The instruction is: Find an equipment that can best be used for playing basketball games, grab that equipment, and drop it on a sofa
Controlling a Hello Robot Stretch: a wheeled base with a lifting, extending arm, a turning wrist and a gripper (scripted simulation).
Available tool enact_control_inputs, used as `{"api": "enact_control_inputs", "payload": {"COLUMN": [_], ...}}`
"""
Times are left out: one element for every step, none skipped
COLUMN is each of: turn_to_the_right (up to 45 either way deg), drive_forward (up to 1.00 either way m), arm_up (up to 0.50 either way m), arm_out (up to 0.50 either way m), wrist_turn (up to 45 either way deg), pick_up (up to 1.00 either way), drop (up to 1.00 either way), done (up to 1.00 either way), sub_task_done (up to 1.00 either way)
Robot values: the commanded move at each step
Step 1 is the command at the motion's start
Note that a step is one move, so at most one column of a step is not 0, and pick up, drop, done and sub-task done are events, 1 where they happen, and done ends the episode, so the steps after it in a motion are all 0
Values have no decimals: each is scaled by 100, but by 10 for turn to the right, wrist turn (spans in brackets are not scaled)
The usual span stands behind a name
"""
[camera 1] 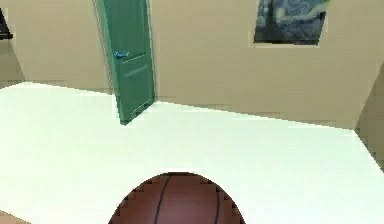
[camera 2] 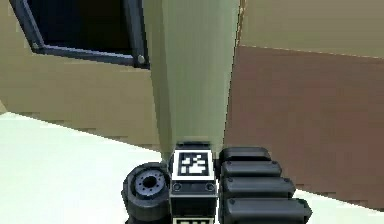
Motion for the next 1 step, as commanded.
{"api": "enact_control_inputs", "payload": {"turn_to_the_right": [0], "drive_forward": [100], "arm_up": [0], "arm_out": [0], "wrist_turn": [0], "pick_up": [0], "drop": [0], "done": [0], "sub_task_done": [0]}}
